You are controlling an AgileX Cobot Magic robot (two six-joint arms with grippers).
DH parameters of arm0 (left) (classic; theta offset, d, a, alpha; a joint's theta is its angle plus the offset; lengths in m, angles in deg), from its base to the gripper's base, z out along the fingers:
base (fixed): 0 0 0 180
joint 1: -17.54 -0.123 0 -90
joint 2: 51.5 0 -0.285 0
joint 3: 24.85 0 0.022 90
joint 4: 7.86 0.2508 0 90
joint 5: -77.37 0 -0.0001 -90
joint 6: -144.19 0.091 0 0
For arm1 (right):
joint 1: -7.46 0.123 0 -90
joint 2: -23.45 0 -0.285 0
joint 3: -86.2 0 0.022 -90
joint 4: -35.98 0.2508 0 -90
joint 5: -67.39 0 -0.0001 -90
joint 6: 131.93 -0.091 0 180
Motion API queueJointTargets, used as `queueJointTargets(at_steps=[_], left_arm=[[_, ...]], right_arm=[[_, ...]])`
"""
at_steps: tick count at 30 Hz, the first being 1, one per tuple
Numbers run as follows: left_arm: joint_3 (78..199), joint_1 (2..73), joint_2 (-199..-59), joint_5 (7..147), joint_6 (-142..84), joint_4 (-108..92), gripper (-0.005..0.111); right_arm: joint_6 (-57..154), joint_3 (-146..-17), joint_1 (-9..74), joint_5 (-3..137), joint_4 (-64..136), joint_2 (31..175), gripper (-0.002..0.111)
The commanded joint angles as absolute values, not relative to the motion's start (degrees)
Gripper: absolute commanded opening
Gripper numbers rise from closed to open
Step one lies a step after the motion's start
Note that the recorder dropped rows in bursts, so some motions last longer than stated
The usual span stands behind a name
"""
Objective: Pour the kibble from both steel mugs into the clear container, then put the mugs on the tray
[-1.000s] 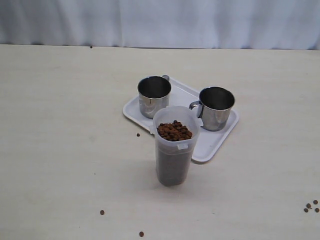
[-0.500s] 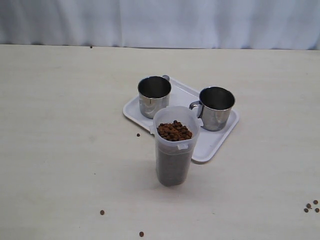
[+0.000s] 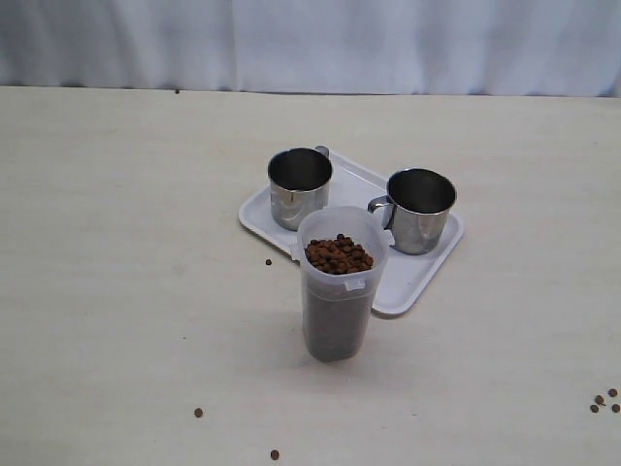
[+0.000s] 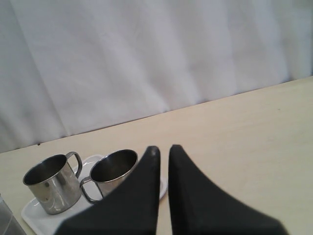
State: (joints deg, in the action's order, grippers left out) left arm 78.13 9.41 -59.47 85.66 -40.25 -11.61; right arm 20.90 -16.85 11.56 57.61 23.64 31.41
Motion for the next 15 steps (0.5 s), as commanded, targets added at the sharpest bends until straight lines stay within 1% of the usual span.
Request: queueJointTargets(at_steps=[1, 15], left_arm=[[77.9, 9.6, -59.3, 84.3, -40.5, -12.6, 0.000], [77.9, 9.6, -59.3, 82.5, -40.5, -14.1, 0.000]], right_arm=[[20.7, -16.6, 11.6, 57.7, 23.7, 31.2, 0.005], [20.7, -16.6, 11.6, 57.7, 23.7, 31.2, 0.005]])
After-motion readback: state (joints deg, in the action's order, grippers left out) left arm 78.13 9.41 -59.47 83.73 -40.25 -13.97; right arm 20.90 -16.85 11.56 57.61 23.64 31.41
